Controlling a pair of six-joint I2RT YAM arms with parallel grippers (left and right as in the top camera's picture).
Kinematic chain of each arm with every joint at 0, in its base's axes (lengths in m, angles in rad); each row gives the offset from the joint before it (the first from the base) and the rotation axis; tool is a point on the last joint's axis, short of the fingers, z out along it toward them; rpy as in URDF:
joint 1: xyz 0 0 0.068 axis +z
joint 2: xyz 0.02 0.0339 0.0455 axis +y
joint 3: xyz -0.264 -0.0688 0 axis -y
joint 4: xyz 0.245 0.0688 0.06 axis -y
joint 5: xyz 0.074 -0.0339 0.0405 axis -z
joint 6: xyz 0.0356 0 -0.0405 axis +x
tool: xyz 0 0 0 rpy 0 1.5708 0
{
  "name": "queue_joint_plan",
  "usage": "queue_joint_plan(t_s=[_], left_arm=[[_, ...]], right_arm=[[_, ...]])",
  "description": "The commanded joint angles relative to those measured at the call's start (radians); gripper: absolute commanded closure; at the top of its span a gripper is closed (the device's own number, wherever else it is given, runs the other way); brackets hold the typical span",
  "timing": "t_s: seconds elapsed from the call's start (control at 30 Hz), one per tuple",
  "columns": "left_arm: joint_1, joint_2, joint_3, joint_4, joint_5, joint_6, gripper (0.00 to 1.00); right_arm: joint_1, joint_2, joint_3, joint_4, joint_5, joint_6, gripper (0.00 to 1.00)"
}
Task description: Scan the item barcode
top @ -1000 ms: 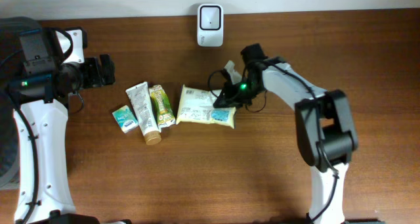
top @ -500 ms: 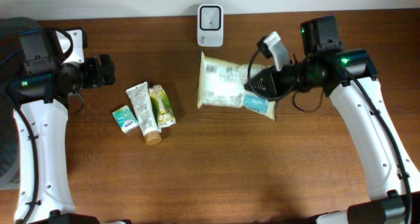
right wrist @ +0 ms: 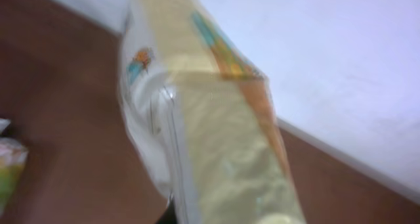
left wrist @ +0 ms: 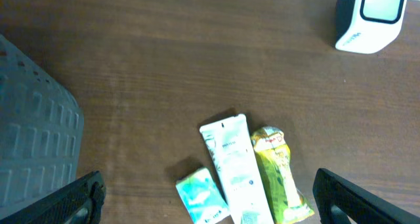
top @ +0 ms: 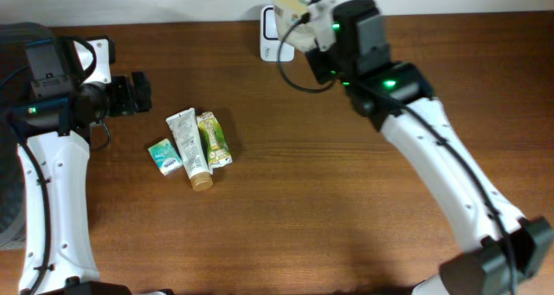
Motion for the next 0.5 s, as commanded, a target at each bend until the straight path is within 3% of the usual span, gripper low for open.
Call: queue_joint_plan(t_s=[0.0,0.23,0.47], left_arm=[[0.002,-0.008,0.007,0.000,0.010,0.019,0.01],[0.002,-0.008,0.007,-0.002,0.010,0.019,0.01],[0.002,-0.008,0.007,-0.004,0.010,0.019,0.01]], right_arm=[[0.047,0.105,0.021,0.210,0.336,-0.295,0.96],[0.049,0.362,0.021,0.660,0.492,-0.791,0.96],[0.049,0.524,0.021,0.855,0.495,-1.162,0.96]])
